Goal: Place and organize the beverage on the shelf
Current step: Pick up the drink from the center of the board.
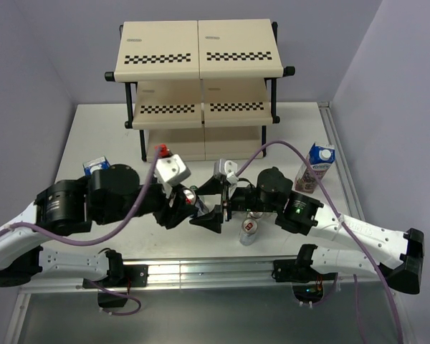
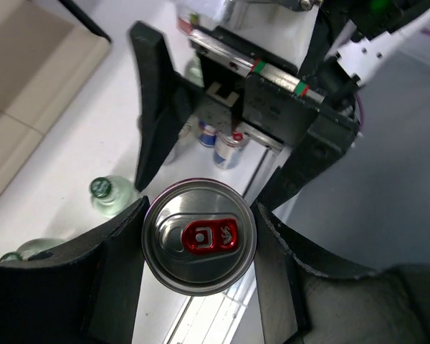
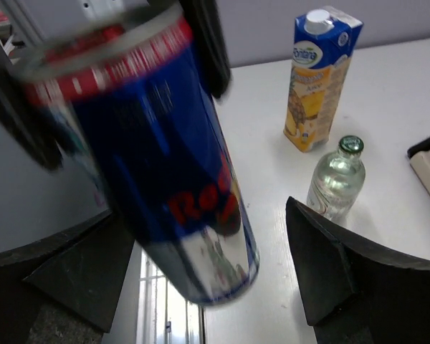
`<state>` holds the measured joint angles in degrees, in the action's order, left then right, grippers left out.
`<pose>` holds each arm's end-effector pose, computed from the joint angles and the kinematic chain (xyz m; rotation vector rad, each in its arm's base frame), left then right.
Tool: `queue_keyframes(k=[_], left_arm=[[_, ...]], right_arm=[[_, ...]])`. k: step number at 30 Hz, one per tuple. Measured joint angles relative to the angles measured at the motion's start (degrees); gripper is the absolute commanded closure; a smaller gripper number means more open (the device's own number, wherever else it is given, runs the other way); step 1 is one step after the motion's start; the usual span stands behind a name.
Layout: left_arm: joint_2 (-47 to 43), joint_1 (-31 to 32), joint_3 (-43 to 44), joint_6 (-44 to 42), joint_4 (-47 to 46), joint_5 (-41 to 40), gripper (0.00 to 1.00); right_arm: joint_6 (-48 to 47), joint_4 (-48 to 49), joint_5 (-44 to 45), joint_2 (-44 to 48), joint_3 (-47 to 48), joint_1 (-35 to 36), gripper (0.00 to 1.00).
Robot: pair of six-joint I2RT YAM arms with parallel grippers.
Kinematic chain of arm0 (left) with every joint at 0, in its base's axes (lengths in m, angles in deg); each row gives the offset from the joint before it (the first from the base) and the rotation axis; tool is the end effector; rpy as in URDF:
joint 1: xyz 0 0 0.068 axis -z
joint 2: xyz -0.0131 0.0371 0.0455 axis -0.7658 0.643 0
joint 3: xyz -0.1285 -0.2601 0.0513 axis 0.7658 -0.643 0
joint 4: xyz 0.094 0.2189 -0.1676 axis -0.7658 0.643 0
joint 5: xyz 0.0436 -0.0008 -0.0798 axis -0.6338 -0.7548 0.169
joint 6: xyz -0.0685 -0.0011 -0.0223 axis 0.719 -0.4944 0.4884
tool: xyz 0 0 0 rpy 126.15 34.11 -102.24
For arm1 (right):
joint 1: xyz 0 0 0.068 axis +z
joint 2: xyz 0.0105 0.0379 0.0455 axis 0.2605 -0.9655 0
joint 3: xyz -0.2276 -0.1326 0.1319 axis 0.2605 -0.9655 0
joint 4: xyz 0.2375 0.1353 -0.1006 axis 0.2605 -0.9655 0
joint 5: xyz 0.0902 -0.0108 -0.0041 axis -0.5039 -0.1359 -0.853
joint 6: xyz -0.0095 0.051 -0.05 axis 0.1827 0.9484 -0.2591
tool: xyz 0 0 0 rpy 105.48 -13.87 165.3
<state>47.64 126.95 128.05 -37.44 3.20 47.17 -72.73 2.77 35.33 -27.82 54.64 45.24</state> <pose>0.0566 -0.1853 0.5027 0.9352 1.8170 -0.8034 0.1100 0.2437 0.3742 -1.1277 1.3251 1.1914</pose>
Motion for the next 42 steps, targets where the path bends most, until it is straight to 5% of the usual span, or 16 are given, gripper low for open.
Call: queue_keyframes(k=[8, 37, 42], left_arm=[[5.35, -0.02, 1.88, -3.87, -0.57, 5.7, 1.0], [10.91, -2.16, 7.41, -8.37, 3.8, 12.83, 1.0], [11.45, -2.36, 7.78, -8.81, 4.13, 13.42, 1.0]], right_arm=[[-5.62, -1.7, -0.87, 1.62, 0.59, 2.01, 0.27], [-13.22, -16.11, -1.57, 2.78, 3.52, 2.03, 0.34], [-13.79, -17.35, -1.42, 2.67, 4.02, 2.03, 0.28]])
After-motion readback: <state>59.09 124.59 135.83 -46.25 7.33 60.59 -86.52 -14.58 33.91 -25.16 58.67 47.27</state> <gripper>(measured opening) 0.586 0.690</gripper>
